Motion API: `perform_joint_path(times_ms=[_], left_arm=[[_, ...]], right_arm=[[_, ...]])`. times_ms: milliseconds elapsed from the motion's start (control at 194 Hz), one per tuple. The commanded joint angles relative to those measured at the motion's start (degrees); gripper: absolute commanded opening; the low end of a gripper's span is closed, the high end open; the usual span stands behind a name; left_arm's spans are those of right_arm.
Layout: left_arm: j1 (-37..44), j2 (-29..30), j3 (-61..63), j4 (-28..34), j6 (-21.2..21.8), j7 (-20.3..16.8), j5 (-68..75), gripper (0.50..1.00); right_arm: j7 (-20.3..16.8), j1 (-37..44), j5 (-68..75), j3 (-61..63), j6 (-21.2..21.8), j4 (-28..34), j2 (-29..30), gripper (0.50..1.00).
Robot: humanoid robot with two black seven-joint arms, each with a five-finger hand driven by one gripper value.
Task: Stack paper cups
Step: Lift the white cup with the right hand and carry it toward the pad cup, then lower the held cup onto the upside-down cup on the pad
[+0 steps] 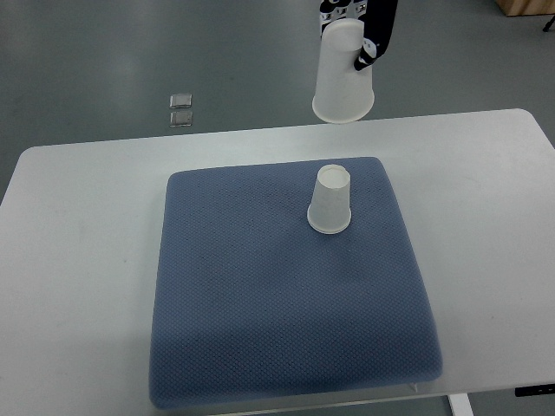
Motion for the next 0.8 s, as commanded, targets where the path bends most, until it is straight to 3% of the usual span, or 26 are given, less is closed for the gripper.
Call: perform_joint_path(times_ms=[0, 278, 793], left_arm=[[0.0, 0.0, -0.1, 0.2, 0.0, 0.0, 0.0, 1.0], [0.1, 0.0, -0.1, 0.3, 0.0, 0.0, 0.0, 1.0], [0.1, 0.0, -0.1, 0.6, 0.1, 0.1, 0.0, 1.0]], right_arm=[[0.2, -2.5, 1.2, 0.2, -0.3, -2.8, 4.0, 0.615], [0.1, -9.3, 1.0, 2.3, -2.5, -5.1, 6.6, 0.619], [0.1, -15.3, 0.1, 0.5, -5.5, -5.0, 4.0, 0.621]])
